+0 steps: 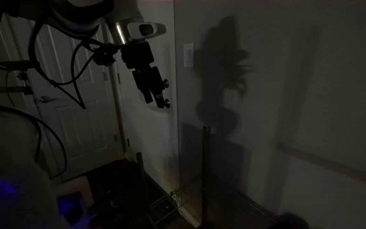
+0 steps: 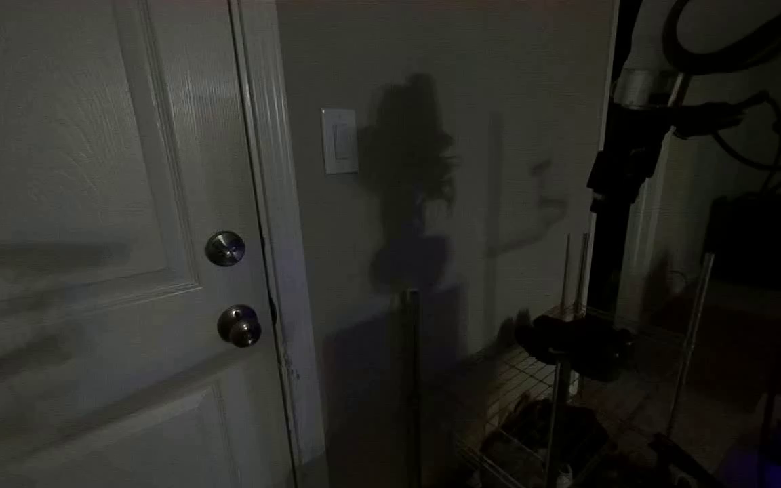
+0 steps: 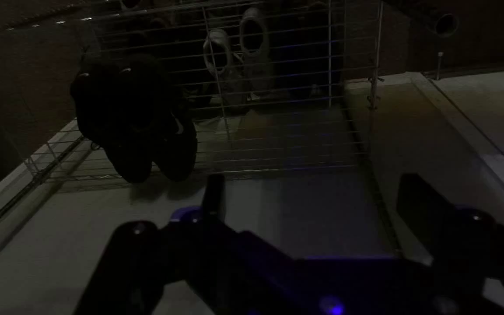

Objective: Switch on the light on the table

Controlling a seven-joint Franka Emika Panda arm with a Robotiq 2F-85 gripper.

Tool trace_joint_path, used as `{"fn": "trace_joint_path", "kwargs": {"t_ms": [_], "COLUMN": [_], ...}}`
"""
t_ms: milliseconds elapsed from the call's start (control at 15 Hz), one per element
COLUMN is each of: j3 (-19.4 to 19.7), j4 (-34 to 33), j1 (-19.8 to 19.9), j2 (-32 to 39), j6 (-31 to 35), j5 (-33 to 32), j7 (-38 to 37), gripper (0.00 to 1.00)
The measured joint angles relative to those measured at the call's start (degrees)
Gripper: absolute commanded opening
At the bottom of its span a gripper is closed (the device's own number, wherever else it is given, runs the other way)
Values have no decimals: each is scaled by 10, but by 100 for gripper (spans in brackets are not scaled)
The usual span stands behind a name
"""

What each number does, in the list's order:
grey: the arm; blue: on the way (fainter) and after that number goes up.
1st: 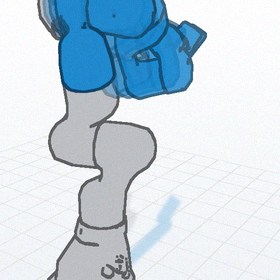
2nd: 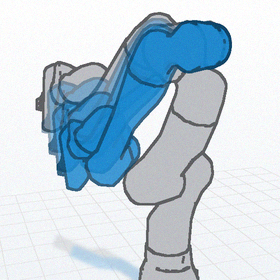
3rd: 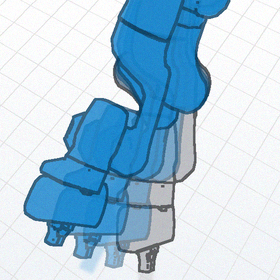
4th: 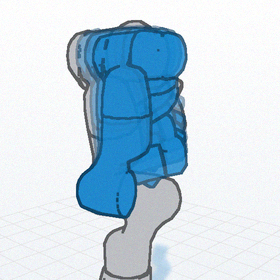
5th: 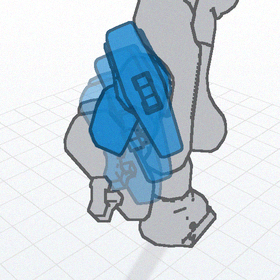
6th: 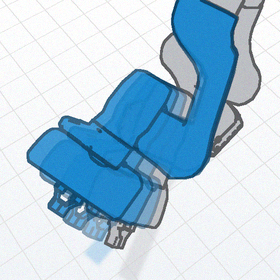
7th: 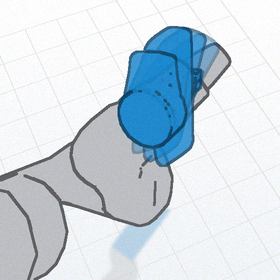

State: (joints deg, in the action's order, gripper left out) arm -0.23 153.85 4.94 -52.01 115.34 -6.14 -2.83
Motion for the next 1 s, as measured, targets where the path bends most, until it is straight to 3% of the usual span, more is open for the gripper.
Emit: {"fn": "trace_joint_path", "kwargs": {"t_ms": [533, 600, 733, 1000], "j3": [0, 0, 0, -3], "j4": [0, 0, 0, 0], "j1": [0, 0, 0, -6], "j2": [0, 0, 0, 0], "j6": [0, 0, 0, 1], "j5": [0, 0, 0, 1], "j7": [0, 0, 0, 0], "gripper": [100, 75, 70, 42]}}
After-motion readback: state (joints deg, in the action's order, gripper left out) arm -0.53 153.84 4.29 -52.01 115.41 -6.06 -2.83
